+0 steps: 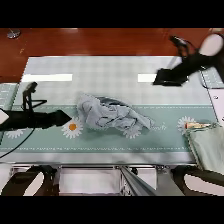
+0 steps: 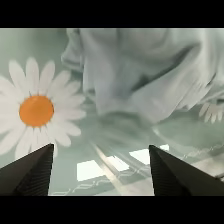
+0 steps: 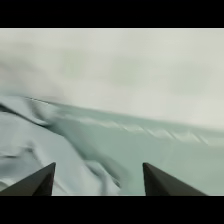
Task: Fold the shirts.
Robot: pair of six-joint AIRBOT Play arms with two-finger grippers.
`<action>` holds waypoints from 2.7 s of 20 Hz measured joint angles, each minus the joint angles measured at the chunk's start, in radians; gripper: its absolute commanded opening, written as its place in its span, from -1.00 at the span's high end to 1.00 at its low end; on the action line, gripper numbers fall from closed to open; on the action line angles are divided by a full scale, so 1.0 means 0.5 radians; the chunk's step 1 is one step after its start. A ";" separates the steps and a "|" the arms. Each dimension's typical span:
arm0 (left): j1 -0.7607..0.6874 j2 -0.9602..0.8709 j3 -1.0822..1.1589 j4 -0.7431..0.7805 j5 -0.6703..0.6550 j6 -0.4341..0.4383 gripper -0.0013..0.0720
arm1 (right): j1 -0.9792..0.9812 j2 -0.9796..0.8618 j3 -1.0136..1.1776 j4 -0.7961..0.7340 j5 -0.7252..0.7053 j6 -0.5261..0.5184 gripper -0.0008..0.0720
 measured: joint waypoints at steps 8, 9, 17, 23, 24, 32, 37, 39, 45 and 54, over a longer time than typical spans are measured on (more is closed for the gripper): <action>0.001 -0.350 -0.356 -0.900 0.615 0.536 -0.95 | -0.408 0.501 -1.328 0.492 -0.388 -0.233 -0.71; 0.000 -0.429 -0.336 -1.010 0.649 0.644 -0.95 | -0.381 0.514 -1.388 0.507 -0.424 -0.245 -0.71; -0.146 -0.995 0.002 -1.394 0.735 1.029 0.92 | -0.100 0.472 -1.540 0.605 -0.624 -0.202 -0.71; -0.189 -1.157 0.239 -1.424 0.580 1.101 0.91 | -0.052 0.431 -1.549 0.715 -0.657 -0.201 -0.71; -0.192 -1.165 0.268 -1.427 0.565 1.106 0.92 | -0.050 0.425 -1.549 0.735 -0.678 -0.201 -0.71; -0.195 -1.183 0.397 -1.431 0.436 1.118 0.91 | 0.024 0.105 -1.501 1.083 -0.732 -0.298 0.46; -0.146 -1.108 0.516 -1.427 0.318 1.118 0.92 | 0.211 -0.015 -1.084 1.054 -0.682 -0.361 0.90; -0.079 -1.026 0.642 -1.425 0.260 1.088 0.92 | 0.214 -0.031 -0.721 0.935 -0.600 -0.325 0.90; 0.133 -0.706 1.416 -1.376 0.159 0.942 0.92 | 0.204 -0.034 0.868 0.408 -0.352 -0.058 0.90; 0.275 -0.186 2.296 -0.321 -0.307 0.338 0.92 | 0.202 0.689 1.439 0.051 -0.139 -0.132 0.90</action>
